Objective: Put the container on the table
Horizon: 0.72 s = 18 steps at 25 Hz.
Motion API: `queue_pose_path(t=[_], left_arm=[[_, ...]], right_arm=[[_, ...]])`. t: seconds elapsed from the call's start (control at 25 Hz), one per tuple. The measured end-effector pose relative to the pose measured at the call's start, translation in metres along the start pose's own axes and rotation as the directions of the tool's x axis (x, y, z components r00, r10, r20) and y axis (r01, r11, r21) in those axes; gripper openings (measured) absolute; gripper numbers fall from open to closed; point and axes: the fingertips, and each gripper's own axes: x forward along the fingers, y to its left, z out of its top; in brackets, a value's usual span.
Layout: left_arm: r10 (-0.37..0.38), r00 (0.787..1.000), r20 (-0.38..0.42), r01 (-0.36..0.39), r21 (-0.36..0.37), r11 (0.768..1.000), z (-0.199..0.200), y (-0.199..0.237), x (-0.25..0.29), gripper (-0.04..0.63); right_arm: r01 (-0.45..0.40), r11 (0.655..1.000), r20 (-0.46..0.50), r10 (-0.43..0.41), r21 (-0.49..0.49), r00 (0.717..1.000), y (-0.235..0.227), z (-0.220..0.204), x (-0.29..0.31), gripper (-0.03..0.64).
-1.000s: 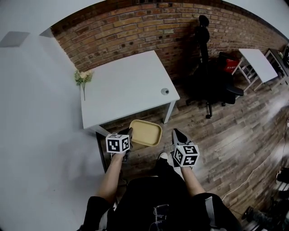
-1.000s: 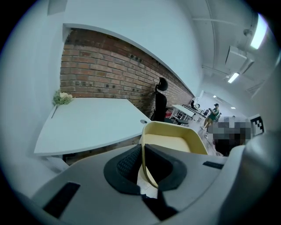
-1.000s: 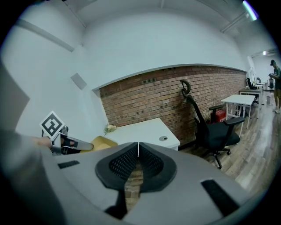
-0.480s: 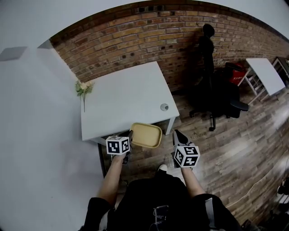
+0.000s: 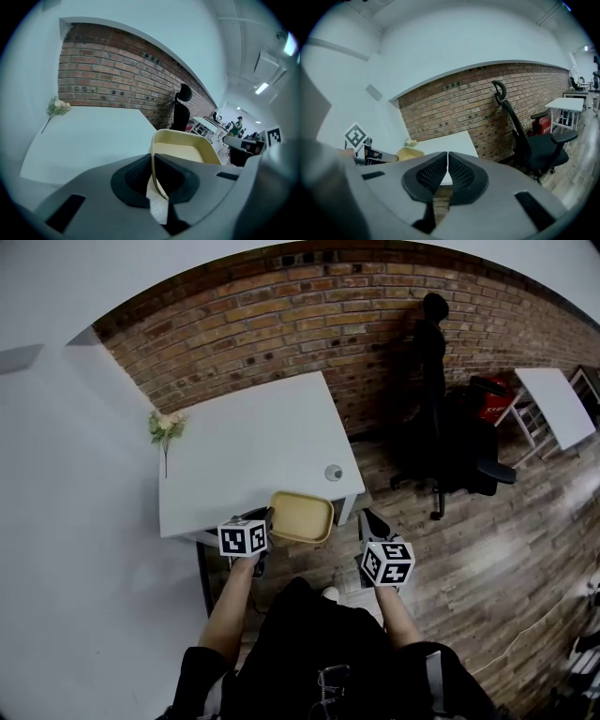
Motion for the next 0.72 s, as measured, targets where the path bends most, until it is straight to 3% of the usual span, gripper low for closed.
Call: queue_pose_path(t=[0.72], left_arm=[[-0.03, 0.999, -0.023, 0.031, 0.013, 0.999, 0.07, 0.019, 0.104, 0.029]], right_arm=[[0.061, 0.998, -0.021, -0.06, 0.028, 0.998, -0.053, 0.026, 0.068, 0.025]])
